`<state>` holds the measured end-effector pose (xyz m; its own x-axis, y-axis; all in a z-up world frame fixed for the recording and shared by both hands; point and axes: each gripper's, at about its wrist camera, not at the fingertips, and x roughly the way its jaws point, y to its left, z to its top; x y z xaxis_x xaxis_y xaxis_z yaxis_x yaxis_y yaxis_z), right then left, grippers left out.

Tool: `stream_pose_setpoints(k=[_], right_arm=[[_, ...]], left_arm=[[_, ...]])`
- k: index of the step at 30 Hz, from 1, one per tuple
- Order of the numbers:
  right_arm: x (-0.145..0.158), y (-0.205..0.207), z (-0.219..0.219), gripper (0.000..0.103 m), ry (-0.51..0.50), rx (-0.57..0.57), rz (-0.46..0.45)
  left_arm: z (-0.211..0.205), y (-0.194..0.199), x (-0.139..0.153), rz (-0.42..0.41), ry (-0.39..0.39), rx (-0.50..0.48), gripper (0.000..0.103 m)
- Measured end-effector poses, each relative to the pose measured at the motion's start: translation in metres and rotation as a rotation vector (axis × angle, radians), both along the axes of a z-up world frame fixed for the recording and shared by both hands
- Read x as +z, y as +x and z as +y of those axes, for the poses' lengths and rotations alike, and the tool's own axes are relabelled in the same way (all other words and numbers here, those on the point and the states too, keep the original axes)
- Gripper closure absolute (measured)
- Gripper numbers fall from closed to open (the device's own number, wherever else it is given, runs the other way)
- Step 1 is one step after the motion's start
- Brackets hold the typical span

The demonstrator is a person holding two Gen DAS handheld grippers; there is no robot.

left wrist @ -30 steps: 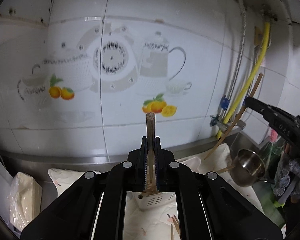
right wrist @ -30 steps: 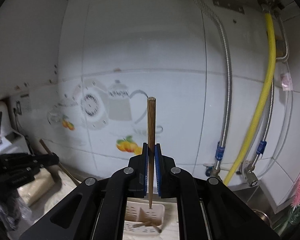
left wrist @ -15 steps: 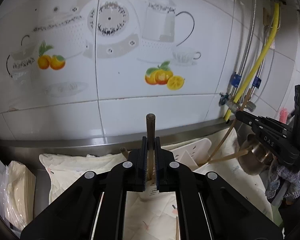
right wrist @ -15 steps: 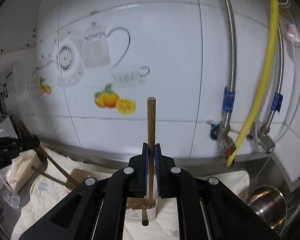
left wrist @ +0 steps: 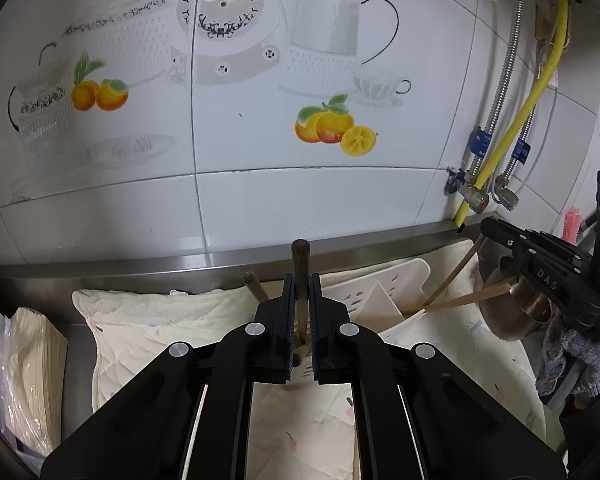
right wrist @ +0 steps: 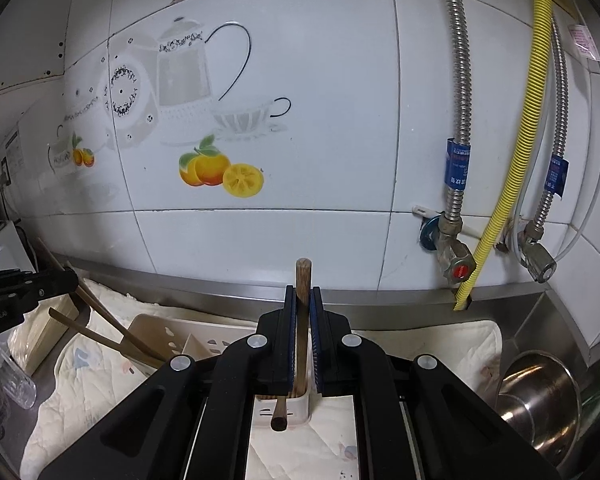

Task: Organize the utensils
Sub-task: 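Lower the left tool's chopstick into the holder and open while the right tool does likewise, then move both open tools back over the remaining chopsticks on the mat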

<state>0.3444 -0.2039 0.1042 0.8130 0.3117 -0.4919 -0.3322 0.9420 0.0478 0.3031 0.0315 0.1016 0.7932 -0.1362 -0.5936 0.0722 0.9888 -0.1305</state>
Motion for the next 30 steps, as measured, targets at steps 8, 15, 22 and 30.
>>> stream_pose_setpoints(k=[8, 15, 22, 30], right_arm=[[0.013, -0.013, -0.010, 0.090, 0.027, -0.010, -0.030], [0.033, -0.057, -0.019, 0.072, 0.032, -0.013, -0.108], [0.016, -0.111, -0.021, 0.059, 0.079, 0.021, -0.084], [-0.043, -0.174, -0.007, 0.058, 0.076, 0.075, -0.001]], left_arm=[[0.000, -0.010, 0.007, -0.019, 0.000, 0.002, 0.095], [0.001, -0.040, 0.018, -0.062, -0.012, 0.009, 0.077], [0.001, -0.095, 0.009, -0.097, -0.019, 0.017, 0.051], [0.009, -0.147, -0.027, -0.085, -0.050, 0.044, 0.040]])
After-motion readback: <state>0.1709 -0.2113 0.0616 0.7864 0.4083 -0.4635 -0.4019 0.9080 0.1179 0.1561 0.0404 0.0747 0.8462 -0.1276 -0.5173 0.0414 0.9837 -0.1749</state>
